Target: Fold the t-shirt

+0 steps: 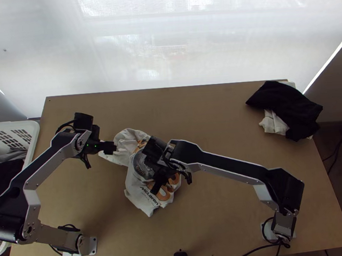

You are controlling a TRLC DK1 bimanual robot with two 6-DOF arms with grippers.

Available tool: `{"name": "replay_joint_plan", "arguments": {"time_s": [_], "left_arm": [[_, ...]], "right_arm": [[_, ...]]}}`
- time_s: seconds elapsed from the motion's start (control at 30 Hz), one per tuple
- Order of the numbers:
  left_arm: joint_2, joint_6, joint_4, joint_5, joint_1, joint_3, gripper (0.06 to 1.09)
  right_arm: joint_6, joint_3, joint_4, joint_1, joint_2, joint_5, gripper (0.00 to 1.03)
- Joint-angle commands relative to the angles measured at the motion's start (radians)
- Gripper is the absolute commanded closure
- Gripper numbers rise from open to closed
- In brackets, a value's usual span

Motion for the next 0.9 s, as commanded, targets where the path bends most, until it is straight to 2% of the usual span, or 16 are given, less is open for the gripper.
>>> {"name": "replay_joint_plan", "arguments": {"time_s": [0.0, 0.17, 0.2, 0.4, 0.87], "left_arm": [[0.063, 0.006, -0.025, -0.002, -0.011, -0.001, 0.34], [0.058, -0.002, 0.026, -0.001, -0.005, -0.006, 0.98], [0.055, 0.001, 0.035, -0.001, -0.004, -0.003, 1.05], [-0.016, 0.023, 0.024, 0.001, 0.013, 0.045, 1.05], [-0.223, 0.044, -0.129, 0.001, 0.065, 0.356, 1.05]], "right_arm": [[0.001, 0.006, -0.008, -0.017, -0.015, 0.003, 1.0], [-0.001, 0.008, -0.01, -0.045, -0.038, 0.006, 1.0], [-0.002, 0.008, -0.01, -0.052, -0.043, 0.006, 1.0], [-0.004, 0.034, -0.036, -0.137, -0.083, 0.009, 1.0], [-0.03, 0.233, -0.129, -0.375, -0.186, 0.012, 1.0]]}}
